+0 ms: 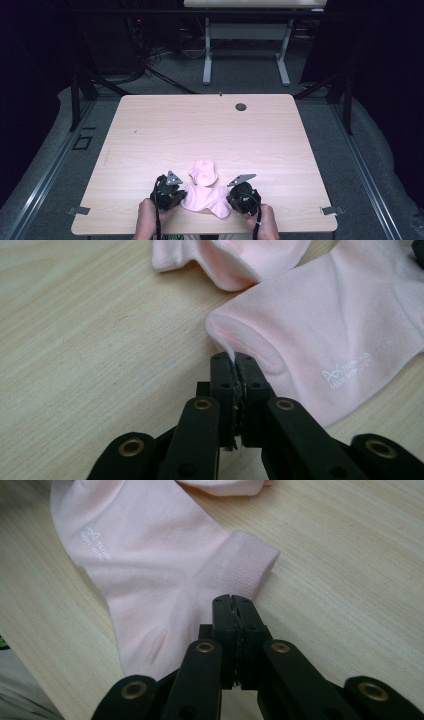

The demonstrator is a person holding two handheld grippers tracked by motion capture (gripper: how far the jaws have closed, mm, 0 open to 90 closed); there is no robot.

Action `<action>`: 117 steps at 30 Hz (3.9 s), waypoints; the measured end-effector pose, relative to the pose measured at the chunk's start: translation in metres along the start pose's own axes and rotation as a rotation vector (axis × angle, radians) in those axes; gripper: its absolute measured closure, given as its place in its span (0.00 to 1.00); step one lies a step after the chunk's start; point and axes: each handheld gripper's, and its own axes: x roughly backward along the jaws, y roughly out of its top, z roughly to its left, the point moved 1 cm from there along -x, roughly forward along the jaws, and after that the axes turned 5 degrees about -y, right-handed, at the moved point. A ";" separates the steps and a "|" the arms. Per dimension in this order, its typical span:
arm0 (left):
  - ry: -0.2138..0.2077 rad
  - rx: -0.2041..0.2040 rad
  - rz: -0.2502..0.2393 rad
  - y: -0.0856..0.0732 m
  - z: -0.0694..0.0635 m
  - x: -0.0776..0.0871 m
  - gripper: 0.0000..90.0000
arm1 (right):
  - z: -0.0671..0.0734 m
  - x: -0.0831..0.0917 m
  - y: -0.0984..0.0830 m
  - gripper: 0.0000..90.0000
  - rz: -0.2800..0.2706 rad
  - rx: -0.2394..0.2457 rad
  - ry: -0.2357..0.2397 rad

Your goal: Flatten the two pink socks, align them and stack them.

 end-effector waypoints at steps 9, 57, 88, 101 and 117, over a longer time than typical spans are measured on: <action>-0.012 0.024 -0.003 -0.011 -0.007 0.009 0.99 | -0.007 0.005 -0.004 1.00 0.010 0.004 0.000; -0.043 -0.052 0.080 0.085 0.008 -0.034 0.99 | -0.099 0.016 -0.064 0.19 -0.213 -0.163 -0.241; -0.184 -0.128 -0.113 0.167 -0.038 0.020 0.99 | -0.066 0.008 0.015 0.83 -0.317 -0.135 -0.037; -0.217 -0.070 -0.159 0.165 -0.024 0.020 0.99 | -0.074 0.039 0.037 0.98 -0.344 -0.064 -0.159; -0.175 0.065 0.041 0.088 0.042 -0.017 0.98 | -0.043 -0.005 0.038 0.59 -0.173 0.052 0.054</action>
